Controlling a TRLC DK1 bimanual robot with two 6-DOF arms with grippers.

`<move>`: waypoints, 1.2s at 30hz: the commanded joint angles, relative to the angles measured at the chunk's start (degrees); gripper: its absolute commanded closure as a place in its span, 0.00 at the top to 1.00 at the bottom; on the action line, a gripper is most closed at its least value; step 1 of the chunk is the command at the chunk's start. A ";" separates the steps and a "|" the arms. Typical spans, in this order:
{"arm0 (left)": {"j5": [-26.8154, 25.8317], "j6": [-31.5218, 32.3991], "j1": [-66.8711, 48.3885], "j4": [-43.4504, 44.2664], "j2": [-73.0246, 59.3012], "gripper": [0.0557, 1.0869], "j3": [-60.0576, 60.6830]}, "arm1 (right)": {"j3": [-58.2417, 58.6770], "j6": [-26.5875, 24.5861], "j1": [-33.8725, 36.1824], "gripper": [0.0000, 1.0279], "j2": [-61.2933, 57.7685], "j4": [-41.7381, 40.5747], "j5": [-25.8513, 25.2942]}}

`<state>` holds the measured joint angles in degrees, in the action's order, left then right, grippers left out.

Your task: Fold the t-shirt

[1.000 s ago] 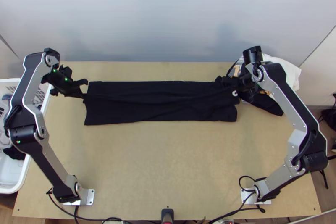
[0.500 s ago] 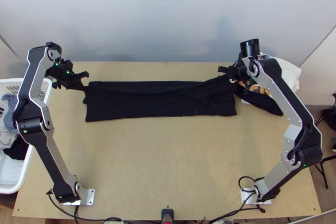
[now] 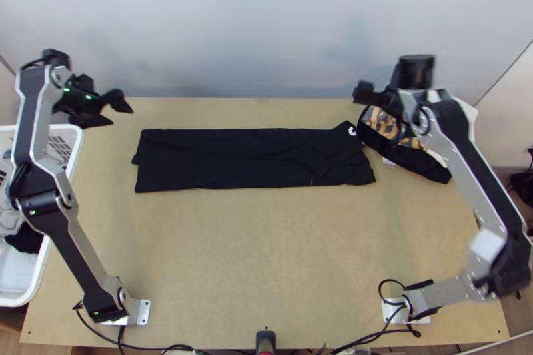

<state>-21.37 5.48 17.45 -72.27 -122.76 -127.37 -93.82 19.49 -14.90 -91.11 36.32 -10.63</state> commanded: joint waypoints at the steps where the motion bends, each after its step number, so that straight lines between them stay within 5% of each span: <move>1: -5.88 -8.11 5.05 -2.26 2.26 0.95 2.57 | 1.10 -0.85 -0.49 0.97 9.55 -1.69 -0.35; 8: -14.85 -19.10 9.97 -6.04 3.23 0.95 12.76 | 1.98 2.14 5.75 0.97 13.15 3.76 10.37; 9: -14.85 -19.45 9.97 -4.90 3.23 0.95 14.61 | 0.83 5.12 7.60 0.97 12.98 5.87 15.99; 12: -14.76 -19.54 9.88 -1.29 2.79 0.95 20.14 | -6.29 24.02 19.38 0.97 8.49 11.15 47.99; 13: -14.76 -19.54 9.71 0.29 2.88 0.95 21.90 | -7.34 27.27 21.66 0.97 7.44 11.06 52.65; 24: -13.09 -17.96 5.75 15.05 1.91 0.95 32.36 | -8.13 26.48 23.42 0.97 8.49 10.79 54.32; 36: -10.71 -17.25 1.71 19.71 0.33 0.95 35.26 | -11.65 28.15 23.68 0.96 11.22 12.11 54.40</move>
<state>-33.47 -12.03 21.43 -54.74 -121.84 -94.13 -103.68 46.76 8.34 -81.19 47.48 43.18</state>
